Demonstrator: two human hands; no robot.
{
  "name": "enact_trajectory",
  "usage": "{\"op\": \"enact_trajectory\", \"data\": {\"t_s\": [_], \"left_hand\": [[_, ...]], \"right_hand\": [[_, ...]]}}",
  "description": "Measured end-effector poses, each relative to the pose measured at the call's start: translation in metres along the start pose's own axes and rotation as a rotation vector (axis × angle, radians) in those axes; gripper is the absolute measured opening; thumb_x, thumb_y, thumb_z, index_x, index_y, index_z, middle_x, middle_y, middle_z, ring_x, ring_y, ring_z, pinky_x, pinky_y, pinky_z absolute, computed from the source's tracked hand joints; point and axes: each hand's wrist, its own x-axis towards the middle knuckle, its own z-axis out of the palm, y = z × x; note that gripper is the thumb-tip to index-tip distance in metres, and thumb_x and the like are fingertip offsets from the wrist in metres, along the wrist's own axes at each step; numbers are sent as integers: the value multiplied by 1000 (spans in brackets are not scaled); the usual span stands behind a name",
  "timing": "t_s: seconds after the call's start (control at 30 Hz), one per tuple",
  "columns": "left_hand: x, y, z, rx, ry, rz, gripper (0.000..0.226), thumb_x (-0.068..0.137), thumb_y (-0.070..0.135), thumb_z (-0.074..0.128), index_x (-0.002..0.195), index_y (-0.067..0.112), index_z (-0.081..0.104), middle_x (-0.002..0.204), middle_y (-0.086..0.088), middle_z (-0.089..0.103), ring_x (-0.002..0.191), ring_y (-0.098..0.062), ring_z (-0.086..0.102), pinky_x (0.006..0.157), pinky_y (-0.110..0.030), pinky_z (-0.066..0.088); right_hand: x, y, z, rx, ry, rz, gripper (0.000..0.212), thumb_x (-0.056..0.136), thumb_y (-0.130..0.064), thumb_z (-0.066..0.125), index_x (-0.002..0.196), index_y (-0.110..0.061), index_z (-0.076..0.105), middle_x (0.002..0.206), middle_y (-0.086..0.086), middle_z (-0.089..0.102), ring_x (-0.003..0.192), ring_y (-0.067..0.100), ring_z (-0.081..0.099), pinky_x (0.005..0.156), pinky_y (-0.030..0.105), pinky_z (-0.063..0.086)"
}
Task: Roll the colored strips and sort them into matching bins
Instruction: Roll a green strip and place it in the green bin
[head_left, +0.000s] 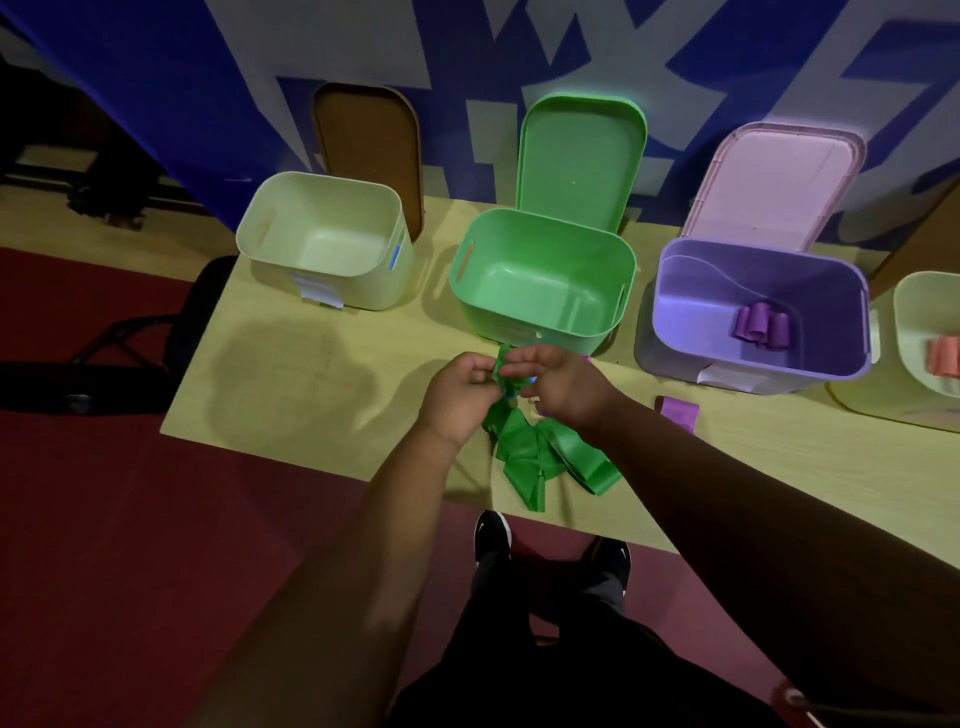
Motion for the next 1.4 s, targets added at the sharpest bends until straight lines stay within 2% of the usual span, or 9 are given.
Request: {"op": "enact_trajectory", "data": {"t_s": [0.23, 0.33, 0.43, 0.53, 0.67, 0.83, 1.03, 1.2, 1.4], "left_hand": [[-26, 48, -29, -180, 10, 77, 39, 93, -7, 65, 125, 17, 66, 99, 3, 70, 85, -10, 65, 77, -25, 50], [-33, 69, -41, -183, 68, 133, 34, 96, -7, 66, 120, 17, 67, 98, 0, 71, 82, -13, 66, 71, -26, 51], [-41, 90, -54, -177, 120, 208, 28, 99, -5, 63, 112, 18, 73, 109, -10, 74, 91, -19, 69, 77, -30, 54], [-51, 115, -68, -158, 164, 303, 29, 99, 0, 64, 107, 24, 78, 110, -6, 77, 96, -17, 72, 78, -30, 55], [-68, 154, -82, -141, 203, 418, 28, 99, 1, 66, 107, 23, 79, 101, 6, 77, 86, -12, 71, 74, -33, 56], [-89, 195, -96, -99, 242, 544, 29, 99, 4, 67, 105, 30, 79, 98, 17, 77, 97, -10, 74, 85, -35, 59], [-114, 231, -111, -88, 302, 616, 23, 102, 10, 65, 112, 26, 78, 103, 11, 76, 91, -2, 70, 80, -21, 56], [-125, 250, -119, -69, 332, 621, 26, 102, 14, 61, 110, 32, 77, 101, 4, 77, 73, -7, 60, 62, -24, 48], [-134, 270, -124, -46, 353, 605, 23, 101, 20, 60, 101, 33, 80, 103, 14, 76, 100, -8, 69, 78, -28, 54]], "right_hand": [[-17, -37, 2, 48, 82, -118, 53, 97, 22, 35, 136, -1, 63, 132, 13, 74, 81, -5, 67, 58, 6, 45], [-21, -55, -1, 74, 111, -215, 47, 95, 23, 37, 130, 7, 64, 120, 18, 76, 86, 0, 72, 71, 9, 51], [-32, -77, -3, 109, 196, -261, 41, 97, 18, 40, 124, 2, 66, 107, 11, 75, 78, 3, 68, 65, 11, 49], [-35, -93, -8, 39, 286, -311, 37, 99, 6, 51, 122, -17, 67, 110, 2, 73, 85, 15, 64, 64, 16, 47], [-47, -119, -11, -112, 196, -353, 53, 97, 5, 59, 145, -19, 58, 127, -2, 66, 82, 4, 62, 58, 8, 45], [-60, -145, -12, -141, 141, -423, 37, 100, -7, 65, 135, -19, 62, 105, 0, 72, 89, 12, 65, 75, 20, 50], [-68, -170, -19, -119, 108, -493, 37, 97, -11, 74, 134, -16, 66, 120, 1, 74, 114, 12, 70, 97, 23, 52], [-82, -187, -24, -138, 116, -558, 23, 101, -11, 66, 122, -20, 69, 103, -3, 78, 92, 7, 72, 75, 15, 50], [-101, -203, -18, -129, -24, -605, 33, 100, -9, 67, 132, -18, 65, 121, 0, 74, 93, -5, 69, 72, 10, 50]]}}
